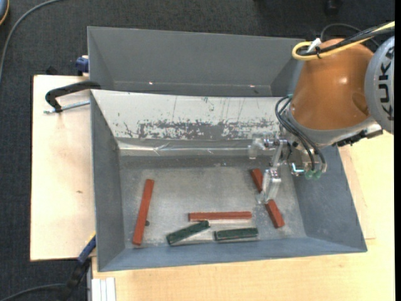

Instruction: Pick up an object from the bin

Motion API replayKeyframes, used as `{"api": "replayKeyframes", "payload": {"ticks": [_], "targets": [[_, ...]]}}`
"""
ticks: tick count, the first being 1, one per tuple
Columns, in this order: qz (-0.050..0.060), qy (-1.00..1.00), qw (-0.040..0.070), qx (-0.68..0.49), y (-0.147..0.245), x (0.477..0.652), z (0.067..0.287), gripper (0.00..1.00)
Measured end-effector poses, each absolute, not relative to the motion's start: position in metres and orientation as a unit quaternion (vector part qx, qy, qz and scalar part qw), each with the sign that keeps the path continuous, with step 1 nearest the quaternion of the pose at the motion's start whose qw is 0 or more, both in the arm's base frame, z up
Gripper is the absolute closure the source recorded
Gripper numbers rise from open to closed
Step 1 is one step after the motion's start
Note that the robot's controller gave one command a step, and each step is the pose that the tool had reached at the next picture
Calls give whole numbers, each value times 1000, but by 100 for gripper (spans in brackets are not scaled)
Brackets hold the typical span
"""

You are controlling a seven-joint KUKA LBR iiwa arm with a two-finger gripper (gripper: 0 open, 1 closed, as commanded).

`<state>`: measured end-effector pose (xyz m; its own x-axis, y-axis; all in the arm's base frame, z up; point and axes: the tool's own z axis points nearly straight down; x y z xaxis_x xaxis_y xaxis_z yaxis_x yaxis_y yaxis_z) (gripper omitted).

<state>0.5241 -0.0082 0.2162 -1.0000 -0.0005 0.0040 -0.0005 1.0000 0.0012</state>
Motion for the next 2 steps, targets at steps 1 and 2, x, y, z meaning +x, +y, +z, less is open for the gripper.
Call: {"api": "replayKeyframes", "payload": {"ticks": [1,2], "targets": [[-1,-1000,3,-2,50,493,76,0],[-1,-1000,0,-3,48,495,80,100]]}}
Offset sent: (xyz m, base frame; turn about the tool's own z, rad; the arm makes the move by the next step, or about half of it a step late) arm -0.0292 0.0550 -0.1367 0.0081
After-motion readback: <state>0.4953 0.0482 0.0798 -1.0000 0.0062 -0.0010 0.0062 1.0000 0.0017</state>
